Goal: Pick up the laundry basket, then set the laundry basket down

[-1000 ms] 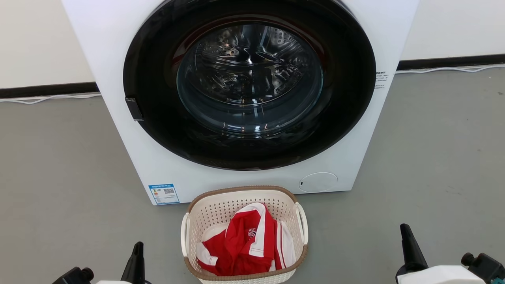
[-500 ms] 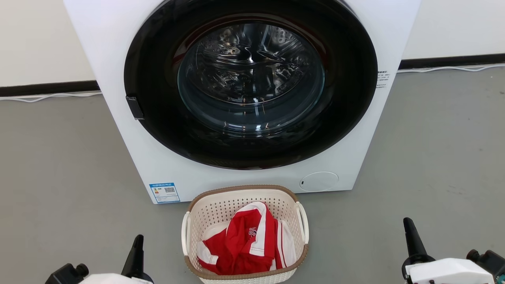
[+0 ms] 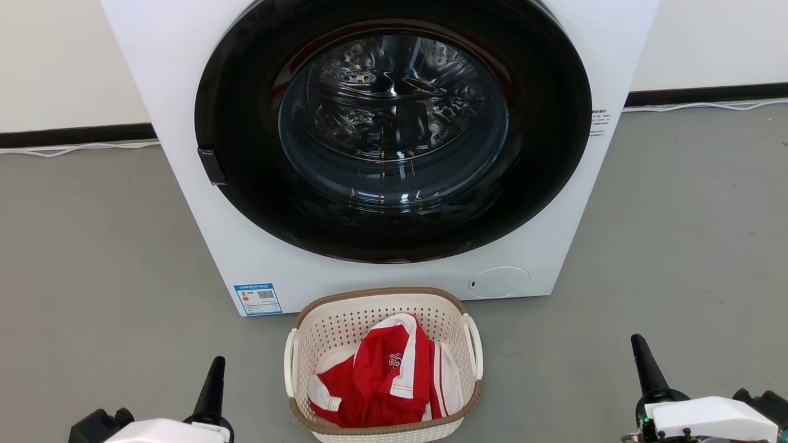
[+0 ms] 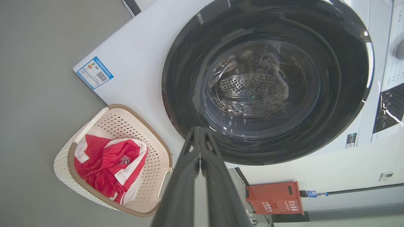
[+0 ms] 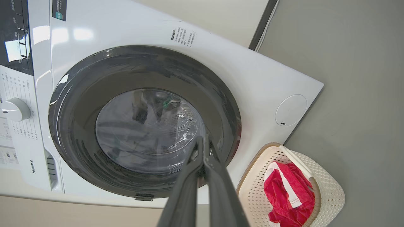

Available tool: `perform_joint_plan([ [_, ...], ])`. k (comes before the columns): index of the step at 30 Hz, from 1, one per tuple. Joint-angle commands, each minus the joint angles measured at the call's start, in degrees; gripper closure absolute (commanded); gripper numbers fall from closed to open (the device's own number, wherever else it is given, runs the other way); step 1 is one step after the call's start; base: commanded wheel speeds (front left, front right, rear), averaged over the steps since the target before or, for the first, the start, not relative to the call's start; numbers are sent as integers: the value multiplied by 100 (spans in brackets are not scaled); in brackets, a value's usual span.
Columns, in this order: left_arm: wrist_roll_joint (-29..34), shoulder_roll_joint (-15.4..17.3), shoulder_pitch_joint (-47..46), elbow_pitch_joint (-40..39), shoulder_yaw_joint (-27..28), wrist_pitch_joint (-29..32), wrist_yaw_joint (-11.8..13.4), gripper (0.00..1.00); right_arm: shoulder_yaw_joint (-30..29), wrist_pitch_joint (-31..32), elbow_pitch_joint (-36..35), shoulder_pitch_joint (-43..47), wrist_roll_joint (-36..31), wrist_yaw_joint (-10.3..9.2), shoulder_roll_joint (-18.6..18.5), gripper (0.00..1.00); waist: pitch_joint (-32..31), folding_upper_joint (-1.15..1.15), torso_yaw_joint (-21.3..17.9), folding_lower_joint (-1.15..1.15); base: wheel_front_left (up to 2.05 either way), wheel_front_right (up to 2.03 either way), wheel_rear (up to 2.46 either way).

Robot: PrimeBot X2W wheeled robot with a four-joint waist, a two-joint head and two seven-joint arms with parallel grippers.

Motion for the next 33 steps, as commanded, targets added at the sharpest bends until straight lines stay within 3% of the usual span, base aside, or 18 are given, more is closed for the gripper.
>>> perform_joint_plan([
  [1, -252, 39, -371, -106, 174, 57, -80, 100, 38, 85, -194, -306, 218, 30, -57, 100, 3, 0, 3, 0, 0, 0, 0],
  [33, -2416, 25, -824, 97, 428, 597, -412, 100, -154, 625, -267, -554, 2113, 41, -58, 100, 49, 0, 44, 0, 0, 0, 0],
])
